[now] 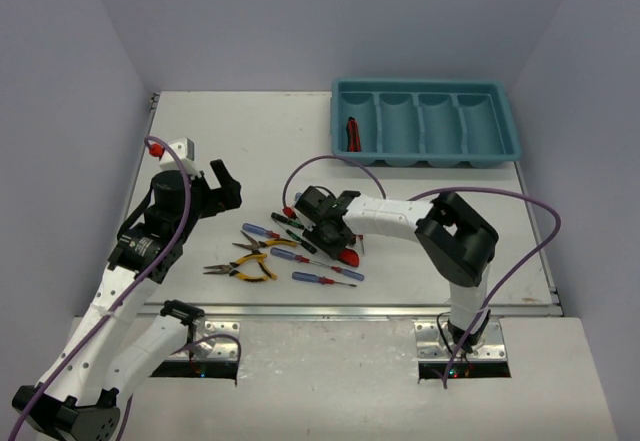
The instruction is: Sort the tools into containers
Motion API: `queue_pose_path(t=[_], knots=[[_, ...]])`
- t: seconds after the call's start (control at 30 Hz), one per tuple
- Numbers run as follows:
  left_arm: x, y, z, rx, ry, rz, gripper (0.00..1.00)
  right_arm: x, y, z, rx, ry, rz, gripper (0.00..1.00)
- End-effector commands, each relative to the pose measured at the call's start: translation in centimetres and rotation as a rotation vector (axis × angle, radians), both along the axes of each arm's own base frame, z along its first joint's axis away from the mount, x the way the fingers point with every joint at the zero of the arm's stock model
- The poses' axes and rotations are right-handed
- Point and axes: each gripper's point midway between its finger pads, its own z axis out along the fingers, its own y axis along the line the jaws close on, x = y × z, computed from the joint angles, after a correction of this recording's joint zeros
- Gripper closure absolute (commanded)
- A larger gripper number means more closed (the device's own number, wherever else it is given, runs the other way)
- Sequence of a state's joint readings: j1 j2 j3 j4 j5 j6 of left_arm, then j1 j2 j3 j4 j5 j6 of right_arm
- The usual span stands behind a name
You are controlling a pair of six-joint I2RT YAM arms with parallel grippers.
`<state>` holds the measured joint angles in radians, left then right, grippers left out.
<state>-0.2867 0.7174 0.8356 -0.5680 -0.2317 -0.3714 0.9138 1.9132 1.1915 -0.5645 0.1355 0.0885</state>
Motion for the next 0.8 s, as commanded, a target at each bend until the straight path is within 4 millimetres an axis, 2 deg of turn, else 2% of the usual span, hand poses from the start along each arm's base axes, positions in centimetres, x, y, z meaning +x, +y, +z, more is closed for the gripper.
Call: queue_pose_path(t=[0.0,0.23,0.3,0.37,0.43,0.5,0.53,0.67,0.73,0.77], knots=[[0.4,0.1,1.3,-0.011,-0.053,0.002,0.00,0.9,0.7,4.9,0.056,-0.095,-0.004,0.91],[0.4,0.2,1.4,-0.010,-0.057,0.006,0.00,1.7,0.8,12.2,0.186,-0.182,-0.059,0.94],[0.3,0.2,1.5,-0.009,-0.058,0.008,0.00,3.2,0.7,14.7,0.243,-0.220,-0.116,0.98],[0.3,0.3,1.4,-0.008,-0.058,0.010,0.00,5.8,0.0,17.4,0.300,-0.267,-0.194,1.00],[0.3,0.3,1.4,-0.007,-0.057,0.012,0.00,8.0,-0.8,18.6,0.331,-0.285,-0.259,1.00],[0.3,0.4,1.3,-0.005,-0.055,0.015,0.00,12.8,-2.7,20.2,0.391,-0.312,-0.391,1.00],[0.3,0.4,1.4,-0.005,-0.056,0.016,0.00,14.8,-2.7,21.9,0.438,-0.341,-0.429,1.00],[0.4,0.4,1.3,-0.005,-0.053,0.019,0.00,24.3,-5.2,22.8,0.508,-0.415,-0.665,1.00],[0.3,0.5,1.4,-0.005,-0.056,0.022,0.00,28.3,-6.8,22.6,0.492,-0.493,-0.781,1.00],[0.2,0.6,1.5,-0.006,-0.061,0.024,0.00,29.9,-7.0,23.3,0.506,-0.530,-0.810,1.00]])
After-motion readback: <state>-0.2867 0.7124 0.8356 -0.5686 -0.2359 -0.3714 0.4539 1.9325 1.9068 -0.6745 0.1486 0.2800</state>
